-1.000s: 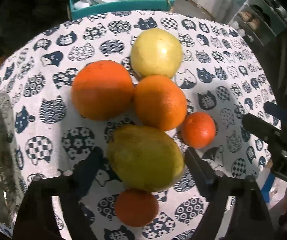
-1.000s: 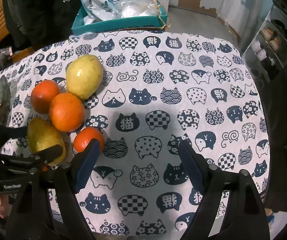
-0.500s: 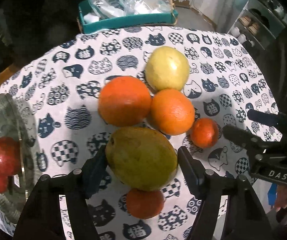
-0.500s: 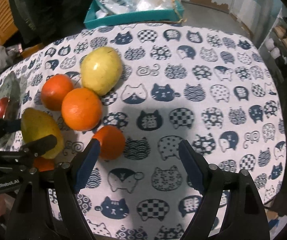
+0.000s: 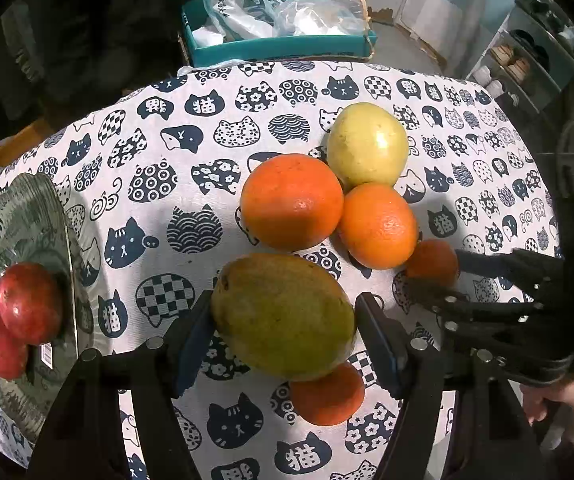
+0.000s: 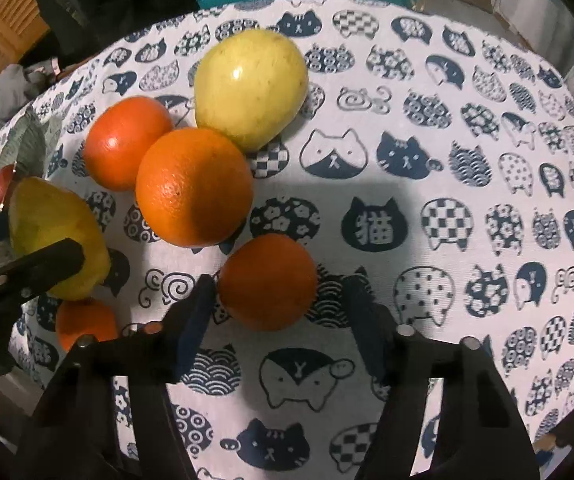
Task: Organize fruits
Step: 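Close the left tool on the green-yellow pear while the right tool closes on an orange, then carry the pear into the green bowl and open the left tool while the right tool carries its orange there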
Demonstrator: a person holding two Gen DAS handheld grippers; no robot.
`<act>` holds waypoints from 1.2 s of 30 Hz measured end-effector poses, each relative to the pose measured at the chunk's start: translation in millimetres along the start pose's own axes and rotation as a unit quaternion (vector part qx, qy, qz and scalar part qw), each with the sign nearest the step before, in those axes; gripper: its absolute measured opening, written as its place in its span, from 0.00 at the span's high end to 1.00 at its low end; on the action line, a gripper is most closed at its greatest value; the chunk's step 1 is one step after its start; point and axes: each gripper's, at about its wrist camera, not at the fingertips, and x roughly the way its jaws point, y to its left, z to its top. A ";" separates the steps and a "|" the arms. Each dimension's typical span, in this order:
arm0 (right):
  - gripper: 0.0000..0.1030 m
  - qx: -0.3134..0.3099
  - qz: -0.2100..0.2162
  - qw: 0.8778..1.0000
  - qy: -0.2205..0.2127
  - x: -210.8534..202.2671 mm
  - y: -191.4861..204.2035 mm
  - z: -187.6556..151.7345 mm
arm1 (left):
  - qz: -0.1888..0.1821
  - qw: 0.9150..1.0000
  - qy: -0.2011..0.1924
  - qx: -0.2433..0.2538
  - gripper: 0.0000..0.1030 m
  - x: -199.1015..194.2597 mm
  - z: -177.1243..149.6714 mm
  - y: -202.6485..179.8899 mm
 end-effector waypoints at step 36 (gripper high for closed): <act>0.56 -0.053 -0.035 0.988 -0.142 -107.3 50.6 10.7 | 0.001 0.993 -0.112 -0.020 0.31 -111.0 -6.3 31.2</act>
